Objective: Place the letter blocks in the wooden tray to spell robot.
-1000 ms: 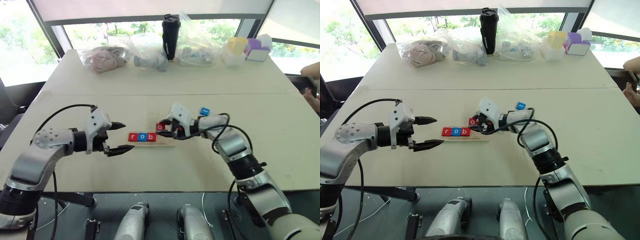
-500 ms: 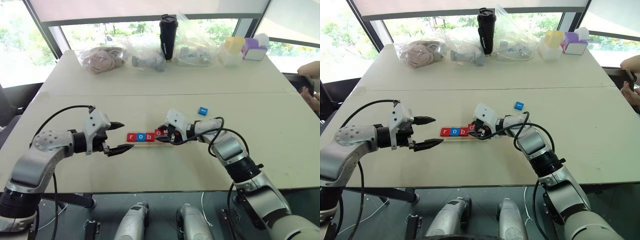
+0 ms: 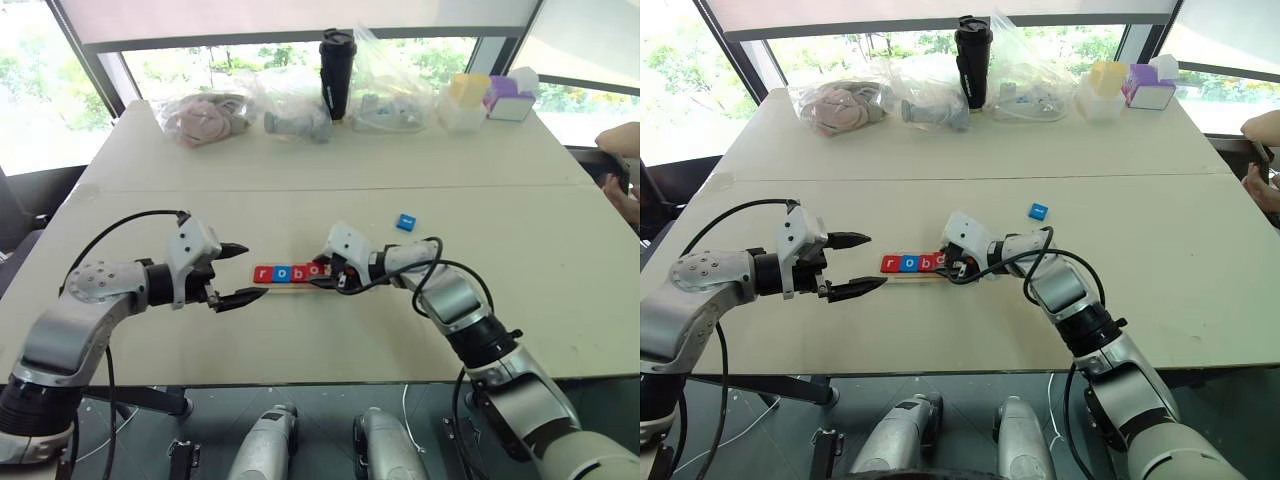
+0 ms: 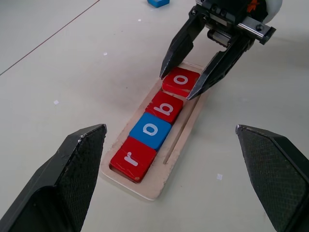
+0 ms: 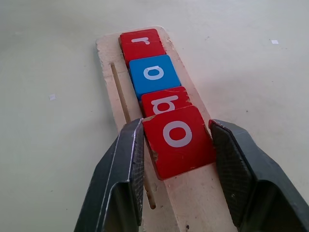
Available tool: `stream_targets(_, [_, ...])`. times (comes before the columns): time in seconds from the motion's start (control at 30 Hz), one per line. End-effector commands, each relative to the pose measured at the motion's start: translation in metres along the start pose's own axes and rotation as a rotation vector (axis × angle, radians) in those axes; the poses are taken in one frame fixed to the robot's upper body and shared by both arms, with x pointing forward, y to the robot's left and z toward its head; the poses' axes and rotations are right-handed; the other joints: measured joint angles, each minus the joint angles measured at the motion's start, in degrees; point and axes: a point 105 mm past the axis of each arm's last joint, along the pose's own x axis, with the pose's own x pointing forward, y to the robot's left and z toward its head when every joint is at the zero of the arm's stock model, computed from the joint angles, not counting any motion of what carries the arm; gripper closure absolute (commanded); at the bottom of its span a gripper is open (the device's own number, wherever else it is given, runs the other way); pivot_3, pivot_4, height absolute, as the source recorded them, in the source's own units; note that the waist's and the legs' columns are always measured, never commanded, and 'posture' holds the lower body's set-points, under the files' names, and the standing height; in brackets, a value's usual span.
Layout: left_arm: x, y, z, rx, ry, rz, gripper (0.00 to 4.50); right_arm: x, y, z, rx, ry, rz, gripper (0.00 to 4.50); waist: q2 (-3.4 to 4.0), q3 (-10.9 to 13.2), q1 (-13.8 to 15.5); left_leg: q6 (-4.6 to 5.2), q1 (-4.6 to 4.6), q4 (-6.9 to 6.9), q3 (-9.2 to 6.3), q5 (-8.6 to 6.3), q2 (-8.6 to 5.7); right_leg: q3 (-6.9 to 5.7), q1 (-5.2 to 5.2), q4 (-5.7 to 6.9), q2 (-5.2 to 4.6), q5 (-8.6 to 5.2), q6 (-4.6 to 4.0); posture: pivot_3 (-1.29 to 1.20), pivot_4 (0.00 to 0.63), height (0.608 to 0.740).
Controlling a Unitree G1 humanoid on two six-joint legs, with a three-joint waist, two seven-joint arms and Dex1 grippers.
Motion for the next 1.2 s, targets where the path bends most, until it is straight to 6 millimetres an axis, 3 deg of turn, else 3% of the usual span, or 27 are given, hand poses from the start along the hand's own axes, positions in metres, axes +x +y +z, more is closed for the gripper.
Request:
stream_targets(0.03, [-0.002, 0.002, 0.011, 0.048, -0.032, 0.017, 0.0, 0.001, 0.001, 0.007, -0.02, -0.03, -0.002, 0.98, 0.0, 0.0, 0.0, 0.0, 0.0, 0.0, 0.0, 0.0, 0.0, 0.0, 0.0, 0.0, 0.0, 0.0, 0.0, 0.0, 0.15, 0.74])
stream_targets(0.1, [-0.002, 0.002, 0.012, 0.049, -0.032, 0.017, 0.0, 0.001, -0.001, 0.006, -0.03, -0.023, -0.017, 0.03, 0.0, 0.0, 0.0, 0.0, 0.0, 0.0, 0.0, 0.0, 0.0, 0.0, 0.0, 0.0, 0.0, 0.0, 0.01, 0.0, 0.15, 0.74])
stream_targets(0.37, [-0.001, 0.002, 0.012, 0.048, -0.034, 0.017, 0.0, -0.004, -0.01, 0.011, -0.029, -0.042, -0.064, 0.03, 0.0, 0.0, 0.0, 0.0, 0.0, 0.0, 0.0, 0.0, 0.0, 0.0, 0.0, 0.0, 0.0, 0.0, 0.01, 0.0, 0.15, 0.74])
stream_targets(0.7, [0.002, -0.001, 0.012, 0.042, -0.037, 0.007, 0.0, 0.007, -0.017, 0.016, -0.003, -0.053, -0.121, 0.03, 0.0, 0.0, 0.0, 0.0, 0.0, 0.0, 0.0, 0.01, 0.0, 0.0, -0.01, 0.01, 0.02, 0.01, 0.01, 0.0, 0.15, 0.74])
stream_targets(0.8, [0.002, -0.001, 0.012, 0.04, -0.036, 0.007, 0.0, 0.009, -0.023, 0.01, -0.009, -0.017, -0.15, 0.03, 0.0, 0.0, 0.0, -0.01, 0.0, 0.0, 0.0, 0.01, 0.0, 0.0, 0.0, 0.01, 0.02, 0.01, 0.01, 0.0, 0.15, 0.74])
stream_targets(1.2, [0.004, -0.002, 0.011, 0.037, -0.038, 0.0, 0.0, -0.003, -0.027, 0.012, -0.012, -0.033, -0.153, 0.03, 0.0, 0.0, 0.0, -0.01, 0.0, 0.0, 0.0, 0.01, 0.0, 0.0, 0.01, 0.01, 0.03, 0.01, 0.01, 0.0, 0.15, 0.74])
